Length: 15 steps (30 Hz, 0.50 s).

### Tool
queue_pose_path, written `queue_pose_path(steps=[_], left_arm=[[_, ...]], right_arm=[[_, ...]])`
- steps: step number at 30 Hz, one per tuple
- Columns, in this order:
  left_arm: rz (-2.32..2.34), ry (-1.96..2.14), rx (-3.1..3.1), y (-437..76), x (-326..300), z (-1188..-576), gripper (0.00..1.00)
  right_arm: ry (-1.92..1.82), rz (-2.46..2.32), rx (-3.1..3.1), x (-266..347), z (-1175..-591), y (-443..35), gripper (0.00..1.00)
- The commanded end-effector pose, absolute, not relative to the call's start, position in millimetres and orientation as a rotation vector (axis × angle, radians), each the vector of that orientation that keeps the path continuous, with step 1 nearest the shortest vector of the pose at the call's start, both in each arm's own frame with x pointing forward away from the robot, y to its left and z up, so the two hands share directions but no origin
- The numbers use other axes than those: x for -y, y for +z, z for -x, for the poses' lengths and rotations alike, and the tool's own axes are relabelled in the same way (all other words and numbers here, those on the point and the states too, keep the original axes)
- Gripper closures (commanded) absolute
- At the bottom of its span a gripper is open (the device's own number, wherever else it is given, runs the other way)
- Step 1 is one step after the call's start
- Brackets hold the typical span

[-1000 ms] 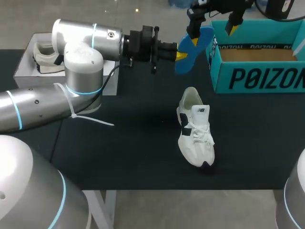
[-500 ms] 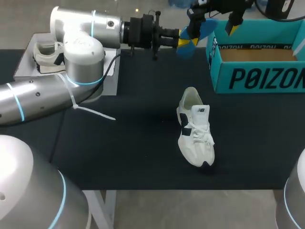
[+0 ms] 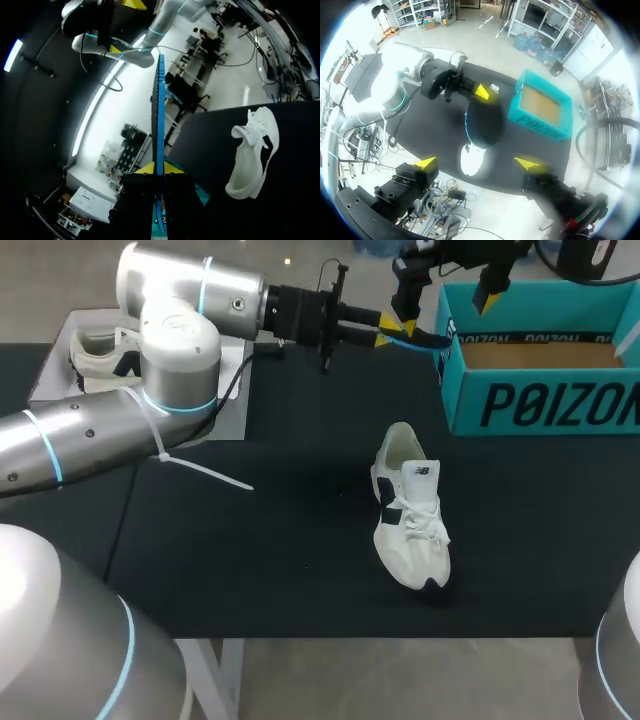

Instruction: Take the shoe out of the shoebox, open the shoe tongue, remove and reinsert the insole, then place the shoe into the shoebox

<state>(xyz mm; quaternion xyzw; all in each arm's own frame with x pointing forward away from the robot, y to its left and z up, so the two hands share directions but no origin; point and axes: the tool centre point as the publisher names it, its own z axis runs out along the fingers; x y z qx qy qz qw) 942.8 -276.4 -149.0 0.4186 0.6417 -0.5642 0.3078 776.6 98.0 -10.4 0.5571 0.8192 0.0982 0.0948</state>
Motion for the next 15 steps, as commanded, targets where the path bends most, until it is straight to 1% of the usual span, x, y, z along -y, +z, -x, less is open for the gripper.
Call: queue_pose_path(steps=[1,7,15], left_arm=[[-1.18,-1.443,-1.384,-170,283,-944,1.0],[-1.159,-1.43,-1.346,-181,284,-940,1.0],[-1.157,-1.362,-1.364,-171,278,-938,1.0]], right_arm=[[0.289,-1.653,-2.43,-98,-778,-11,0.0],[0.289,-1.653,-2.43,-98,-778,-11,0.0],[0.289,-1.653,-2.43,-98,-778,-11,0.0]])
